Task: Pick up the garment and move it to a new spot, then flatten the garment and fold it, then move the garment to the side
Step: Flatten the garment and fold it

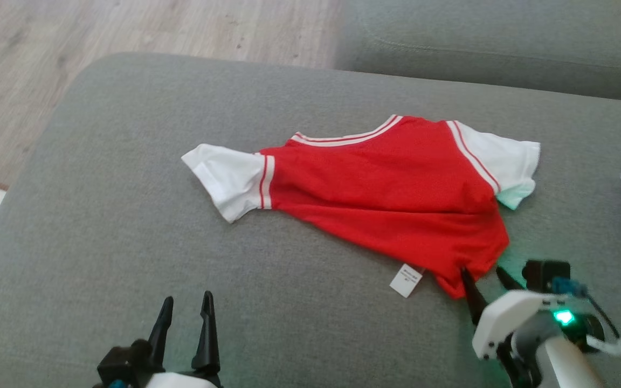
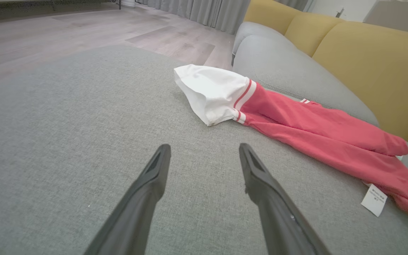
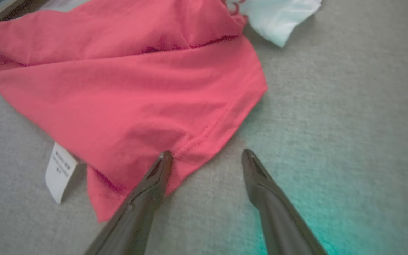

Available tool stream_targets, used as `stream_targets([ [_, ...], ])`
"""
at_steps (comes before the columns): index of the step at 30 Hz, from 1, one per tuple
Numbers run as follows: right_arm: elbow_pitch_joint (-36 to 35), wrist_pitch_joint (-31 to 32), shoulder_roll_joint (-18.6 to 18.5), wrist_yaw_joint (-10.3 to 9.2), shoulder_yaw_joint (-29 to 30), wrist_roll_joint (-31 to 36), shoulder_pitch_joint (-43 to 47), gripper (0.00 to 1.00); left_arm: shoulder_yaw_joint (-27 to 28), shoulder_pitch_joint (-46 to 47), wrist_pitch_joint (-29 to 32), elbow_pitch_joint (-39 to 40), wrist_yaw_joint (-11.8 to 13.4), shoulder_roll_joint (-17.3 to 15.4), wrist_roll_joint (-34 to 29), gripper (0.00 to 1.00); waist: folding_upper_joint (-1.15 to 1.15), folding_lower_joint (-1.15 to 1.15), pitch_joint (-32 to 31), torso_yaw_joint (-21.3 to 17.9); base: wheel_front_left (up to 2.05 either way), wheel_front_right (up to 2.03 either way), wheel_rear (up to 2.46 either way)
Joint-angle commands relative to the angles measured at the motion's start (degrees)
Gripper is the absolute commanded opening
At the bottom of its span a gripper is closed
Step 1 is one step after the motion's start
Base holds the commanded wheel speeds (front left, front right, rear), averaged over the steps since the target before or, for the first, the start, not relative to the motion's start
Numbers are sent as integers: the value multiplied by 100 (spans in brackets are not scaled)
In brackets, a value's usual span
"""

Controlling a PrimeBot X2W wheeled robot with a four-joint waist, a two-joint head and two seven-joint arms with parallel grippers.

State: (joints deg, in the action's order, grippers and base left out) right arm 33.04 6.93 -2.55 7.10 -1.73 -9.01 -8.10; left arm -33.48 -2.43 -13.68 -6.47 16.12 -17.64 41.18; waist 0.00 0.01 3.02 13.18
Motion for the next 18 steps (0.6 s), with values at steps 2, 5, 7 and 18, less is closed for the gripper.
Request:
stream_targets([
  [2, 7, 19, -32, 39, -215, -88, -400, 100, 190, 274, -57, 111, 5, -6, -85, 100, 0, -1, 64, 92, 0, 0, 0],
  [5, 209, 19, -32, 39, -294, -206, -588, 62, 212, 289, -70, 77, -9, 16, -89, 100, 0, -1, 77, 121, 0, 0, 0],
  [7, 329, 8, -32, 39, -354, -257, -693, 15, 232, 292, -77, 55, -15, 26, -89, 100, 0, -1, 75, 119, 0, 0, 0],
  [18, -130, 113, -93, 39, -72, 316, -650, 0, 286, 217, -104, 19, -15, 81, -120, 100, 0, -1, -83, -173, 0, 0, 0],
])
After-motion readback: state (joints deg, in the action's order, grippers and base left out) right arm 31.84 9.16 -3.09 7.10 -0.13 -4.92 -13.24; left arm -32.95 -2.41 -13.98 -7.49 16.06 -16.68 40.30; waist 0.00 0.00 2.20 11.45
